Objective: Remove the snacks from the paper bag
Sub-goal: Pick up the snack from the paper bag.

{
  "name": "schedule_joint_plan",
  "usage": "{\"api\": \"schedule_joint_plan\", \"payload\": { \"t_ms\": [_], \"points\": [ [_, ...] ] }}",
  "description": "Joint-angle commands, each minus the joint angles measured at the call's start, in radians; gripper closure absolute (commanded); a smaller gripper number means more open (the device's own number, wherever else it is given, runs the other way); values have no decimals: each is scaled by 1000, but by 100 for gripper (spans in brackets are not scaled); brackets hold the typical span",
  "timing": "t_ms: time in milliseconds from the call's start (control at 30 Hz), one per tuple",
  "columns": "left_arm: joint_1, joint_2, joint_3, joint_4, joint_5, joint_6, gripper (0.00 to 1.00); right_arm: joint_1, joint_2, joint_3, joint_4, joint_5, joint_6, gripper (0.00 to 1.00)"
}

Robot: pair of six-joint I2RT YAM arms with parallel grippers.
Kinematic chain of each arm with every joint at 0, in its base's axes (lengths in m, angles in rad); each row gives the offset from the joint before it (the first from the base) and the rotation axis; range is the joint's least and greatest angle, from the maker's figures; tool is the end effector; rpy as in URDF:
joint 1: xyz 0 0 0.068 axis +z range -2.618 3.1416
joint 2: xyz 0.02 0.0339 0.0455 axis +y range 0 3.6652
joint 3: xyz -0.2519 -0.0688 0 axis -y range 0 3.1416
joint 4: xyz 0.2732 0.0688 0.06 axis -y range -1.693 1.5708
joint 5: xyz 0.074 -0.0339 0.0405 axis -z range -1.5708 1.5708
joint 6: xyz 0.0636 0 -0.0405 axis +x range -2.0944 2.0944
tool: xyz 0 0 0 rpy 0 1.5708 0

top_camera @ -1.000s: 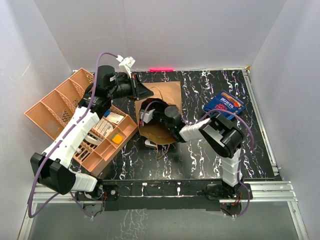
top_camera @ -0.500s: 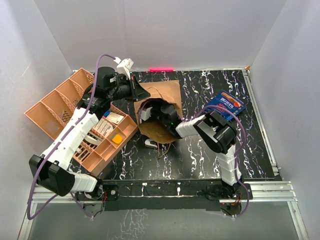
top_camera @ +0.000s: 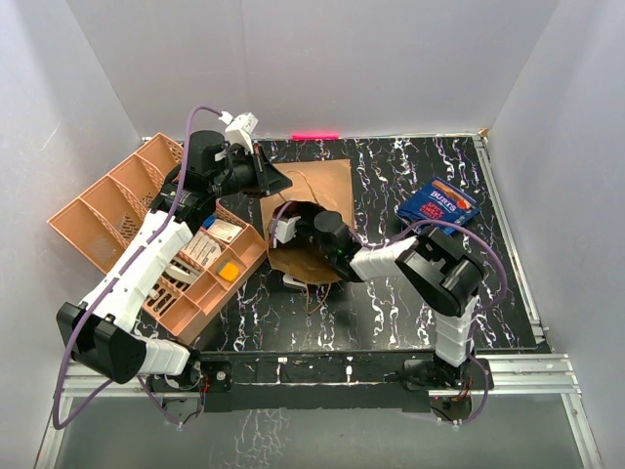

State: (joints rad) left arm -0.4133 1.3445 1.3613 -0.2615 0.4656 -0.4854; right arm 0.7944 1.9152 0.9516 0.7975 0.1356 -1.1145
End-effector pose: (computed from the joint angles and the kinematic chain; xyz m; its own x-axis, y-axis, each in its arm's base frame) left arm 0.3206 -0.1718 0.3919 -0.5498 -0.2141 -0.8074 0.5667 0.6145 -0.5489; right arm 0.3182 0.3117 0.1378 0.4997 -0.7606 -0.4145 -0.3743 0.2419 -0.8952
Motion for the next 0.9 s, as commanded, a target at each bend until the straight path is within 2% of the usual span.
{"api": "schedule_joint_plan", "payload": {
  "t_ms": [0, 200, 433, 733, 867],
  "points": [
    [3, -39, 17, 31, -22, -13, 100, 45, -105, -36, 20, 12, 78, 93],
    [4, -38, 21, 34, -36, -18, 100, 81, -218, -95, -30, 42, 184, 93],
    [4, -43, 17, 45, -45, -40, 100, 105, -400, -150, -160, -19, 312, 93],
    [4, -41, 9, 56, -47, -47, 100, 108, -697, -146, -519, -364, 441, 93],
    [4, -44, -2, 53, -57, -41, 100, 108, -806, -75, -773, -521, 499, 93]
  ]
}}
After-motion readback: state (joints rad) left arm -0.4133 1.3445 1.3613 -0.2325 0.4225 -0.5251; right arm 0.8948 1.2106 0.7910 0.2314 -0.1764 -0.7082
